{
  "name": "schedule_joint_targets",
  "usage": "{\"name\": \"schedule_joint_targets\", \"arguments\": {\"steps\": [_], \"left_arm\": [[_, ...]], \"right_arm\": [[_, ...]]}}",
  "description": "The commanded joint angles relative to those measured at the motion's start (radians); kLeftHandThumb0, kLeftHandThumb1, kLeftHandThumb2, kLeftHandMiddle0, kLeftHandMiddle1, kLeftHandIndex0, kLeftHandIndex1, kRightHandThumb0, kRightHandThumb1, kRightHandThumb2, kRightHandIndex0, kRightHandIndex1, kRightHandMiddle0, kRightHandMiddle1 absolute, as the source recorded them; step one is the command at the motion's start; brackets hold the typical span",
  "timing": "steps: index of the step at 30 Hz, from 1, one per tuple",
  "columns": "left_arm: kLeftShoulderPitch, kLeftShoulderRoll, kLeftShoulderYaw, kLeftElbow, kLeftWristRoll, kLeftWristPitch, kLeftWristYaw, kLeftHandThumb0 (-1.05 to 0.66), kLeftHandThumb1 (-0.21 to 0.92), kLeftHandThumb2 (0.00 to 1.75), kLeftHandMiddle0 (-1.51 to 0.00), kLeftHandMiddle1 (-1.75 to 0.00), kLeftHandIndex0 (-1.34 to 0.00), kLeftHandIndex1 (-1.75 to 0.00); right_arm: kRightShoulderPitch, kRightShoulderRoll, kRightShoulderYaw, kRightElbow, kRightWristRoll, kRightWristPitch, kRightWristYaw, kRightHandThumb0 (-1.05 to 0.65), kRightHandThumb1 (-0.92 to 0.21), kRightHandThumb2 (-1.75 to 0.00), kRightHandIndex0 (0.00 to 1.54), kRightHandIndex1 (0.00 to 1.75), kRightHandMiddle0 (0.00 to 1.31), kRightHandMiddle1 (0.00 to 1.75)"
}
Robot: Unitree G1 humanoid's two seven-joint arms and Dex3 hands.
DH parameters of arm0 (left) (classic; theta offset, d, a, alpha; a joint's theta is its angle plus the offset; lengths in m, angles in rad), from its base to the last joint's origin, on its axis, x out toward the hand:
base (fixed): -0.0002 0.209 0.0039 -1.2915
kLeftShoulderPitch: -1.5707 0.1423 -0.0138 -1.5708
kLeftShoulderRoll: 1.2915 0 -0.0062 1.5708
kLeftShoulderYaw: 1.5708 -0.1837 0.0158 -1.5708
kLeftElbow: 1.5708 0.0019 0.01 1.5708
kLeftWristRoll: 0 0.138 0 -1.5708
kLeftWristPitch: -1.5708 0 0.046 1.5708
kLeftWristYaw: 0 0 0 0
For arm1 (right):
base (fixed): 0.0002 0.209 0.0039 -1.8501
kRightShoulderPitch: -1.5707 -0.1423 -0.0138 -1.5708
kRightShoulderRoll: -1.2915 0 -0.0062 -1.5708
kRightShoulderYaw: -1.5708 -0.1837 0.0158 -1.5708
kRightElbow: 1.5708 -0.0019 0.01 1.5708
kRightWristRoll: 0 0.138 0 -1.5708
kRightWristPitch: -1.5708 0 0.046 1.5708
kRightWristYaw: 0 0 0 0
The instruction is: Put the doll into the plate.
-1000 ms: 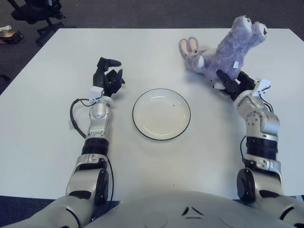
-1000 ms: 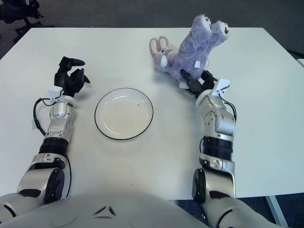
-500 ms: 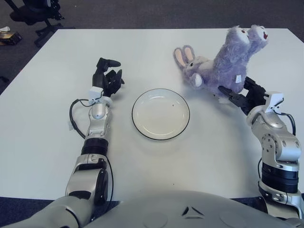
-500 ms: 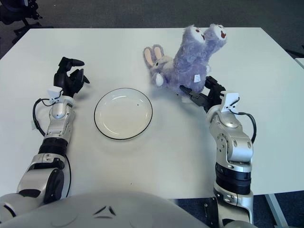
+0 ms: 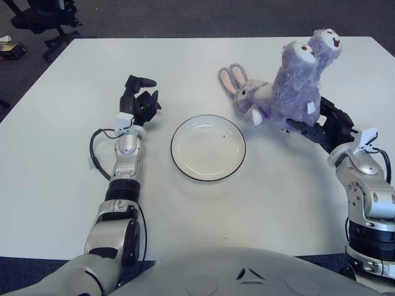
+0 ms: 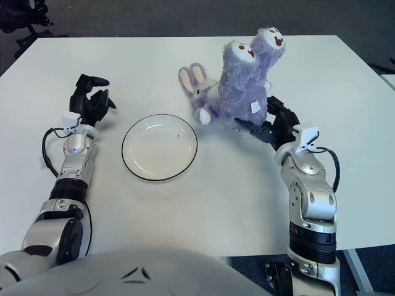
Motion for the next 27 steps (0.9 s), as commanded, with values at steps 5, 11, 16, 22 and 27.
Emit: {"name": "schedule_joint_targets", "arguments": {"steps": [5,11,16,22,27], "left_arm": [[0.074,-0.022,-0.011,0.054,0.007,-0.005,0.000,-0.35,0.92,0.33,-0.85,-1.75,-0.40,-1.53],[0.077,-0.025,-0.014,0.048,0.010,-0.003,0.002,-0.35,0.92,0.33,-0.85,-1.75,-0.40,-1.53],[0.080,-0.027,-0.016,0.043,0.011,-0.001,0.003,-0.35,0.92,0.33,-0.85,-1.75,-0.40,-1.54],[0.085,-0.029,-0.017,0.034,0.012,0.003,0.004,-0.35,0.92,0.33,-0.85,-1.75,-0.40,-1.54],[0.088,-0.031,-0.018,0.029,0.012,0.005,0.006,-0.35,0.92,0.33,-0.85,-1.75,-0.40,-1.53]], "right_arm": [[-0.136,-0.020,0.038,0.167,-0.052,-0.064,0.025,0.04,-0.89,-0.02,0.89,1.75,0.63,1.75],[-0.245,-0.043,0.043,0.300,-0.047,-0.055,0.076,0.04,-0.88,-0.02,0.90,1.75,0.64,1.75],[-0.376,-0.074,0.057,0.521,-0.065,-0.101,0.142,0.04,-0.88,-0.02,0.90,1.75,0.64,1.75],[-0.490,-0.093,0.087,0.757,-0.097,-0.216,0.211,0.04,-0.88,-0.02,0.92,1.75,0.65,1.75],[-0.562,-0.093,0.121,0.861,-0.115,-0.278,0.267,0.05,-0.88,-0.02,0.93,1.75,0.67,1.75]]}}
